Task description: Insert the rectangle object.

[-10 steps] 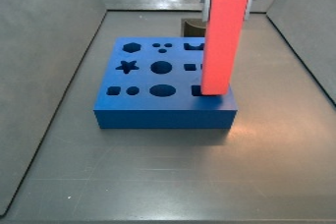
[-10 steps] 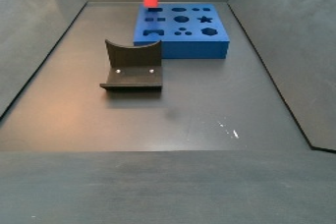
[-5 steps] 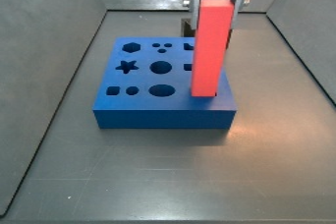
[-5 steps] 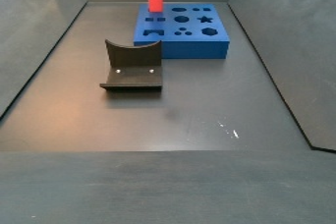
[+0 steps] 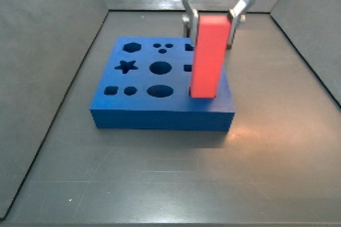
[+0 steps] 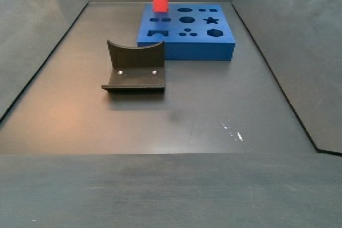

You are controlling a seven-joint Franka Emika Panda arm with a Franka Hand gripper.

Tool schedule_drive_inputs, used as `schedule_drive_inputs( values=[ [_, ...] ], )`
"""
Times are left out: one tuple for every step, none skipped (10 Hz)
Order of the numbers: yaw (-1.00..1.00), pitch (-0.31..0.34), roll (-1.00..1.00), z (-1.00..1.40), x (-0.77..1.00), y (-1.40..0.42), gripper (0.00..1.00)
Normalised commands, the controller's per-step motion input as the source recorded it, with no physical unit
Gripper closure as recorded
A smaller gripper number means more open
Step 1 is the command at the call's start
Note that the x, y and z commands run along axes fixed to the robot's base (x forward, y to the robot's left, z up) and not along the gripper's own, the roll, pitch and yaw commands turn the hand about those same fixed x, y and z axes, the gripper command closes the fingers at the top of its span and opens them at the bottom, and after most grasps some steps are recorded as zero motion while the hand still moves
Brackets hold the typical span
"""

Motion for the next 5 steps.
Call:
schedule_drive_inputs(
  values=[
    [-0.11,0.037,0.0,-0.29,0.23,-0.01,1.0],
    [-0.06,0.016,0.0,-0.28,0.2,0.0,1.0],
    [-0.05,0.0,0.0,-0.25,0.11,0.0,1.0],
    [0.0,-0.001,0.0,-0.21,0.0,0.0,1.0],
    [0.0,0.0,0.0,0.0,0.0,0.0,1.0]
  ],
)
